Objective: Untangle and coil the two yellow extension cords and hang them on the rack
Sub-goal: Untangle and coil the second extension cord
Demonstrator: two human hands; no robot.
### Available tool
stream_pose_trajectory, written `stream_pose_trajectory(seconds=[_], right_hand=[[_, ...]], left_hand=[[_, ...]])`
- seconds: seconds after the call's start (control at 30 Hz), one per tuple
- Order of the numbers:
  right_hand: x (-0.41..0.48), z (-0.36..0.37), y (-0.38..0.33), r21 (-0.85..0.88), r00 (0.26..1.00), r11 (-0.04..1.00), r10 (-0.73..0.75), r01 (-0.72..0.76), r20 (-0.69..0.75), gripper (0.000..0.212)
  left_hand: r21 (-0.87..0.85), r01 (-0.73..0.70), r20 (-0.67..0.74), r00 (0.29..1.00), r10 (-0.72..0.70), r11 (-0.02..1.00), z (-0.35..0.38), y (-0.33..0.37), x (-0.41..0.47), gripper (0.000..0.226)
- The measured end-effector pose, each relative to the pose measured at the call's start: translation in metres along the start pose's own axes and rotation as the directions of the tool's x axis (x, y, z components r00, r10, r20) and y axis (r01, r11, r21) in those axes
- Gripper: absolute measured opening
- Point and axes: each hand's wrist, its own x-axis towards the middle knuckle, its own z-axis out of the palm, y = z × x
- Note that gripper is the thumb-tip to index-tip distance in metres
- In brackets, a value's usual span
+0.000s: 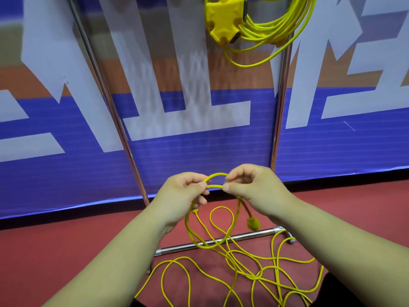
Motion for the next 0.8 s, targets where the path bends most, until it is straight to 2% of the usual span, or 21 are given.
stream_pose_trajectory(seconds=[0.1,0.23,0.3,0.37,0.47,0.63,0.8], right_hand=[[0.009,-0.011,0.002,-0.061,0.998,0.998,-0.031,0.028,-0.060,0.014],[0.011,-0.013,0.009,-0.146,0.983,0.989,0.028,-0.001,0.179,0.011],[0.010,-0.011,0.009,-0.191,0.982,0.979,-0.034,0.069,0.184,0.009],[0.010,-0.012,0.004,-0.141,0.988,0.985,-0.075,0.095,0.137,0.011],[0.009,-0.018,0.000,-0.083,0.985,0.994,-0.058,0.073,0.164,0.012],[0.004,-0.025,0.003,-0.169,0.938,0.986,0.055,0.004,0.343,0.012],[0.002,-0.024,0.006,-0.273,0.849,0.958,0.070,0.089,0.523,0.015]], left_hand=[[-0.041,-0.031,0.015,0.999,0.032,0.999,-0.003,0.002,0.000,0.016],[-0.056,-0.065,0.028,0.997,0.066,0.996,-0.003,0.003,-0.001,0.018],[-0.088,-0.048,0.029,0.998,0.051,0.995,-0.003,0.004,0.000,0.018],[-0.164,0.002,0.020,1.000,0.002,0.986,-0.006,0.004,0.002,0.019],[-0.242,0.047,-0.081,0.994,-0.068,0.969,-0.015,-0.001,0.008,0.022],[-0.310,0.022,-0.265,0.958,-0.109,0.951,-0.021,-0.005,0.013,0.033],[-0.442,-0.047,-0.356,0.926,-0.127,0.896,-0.021,0.000,0.015,0.027]])
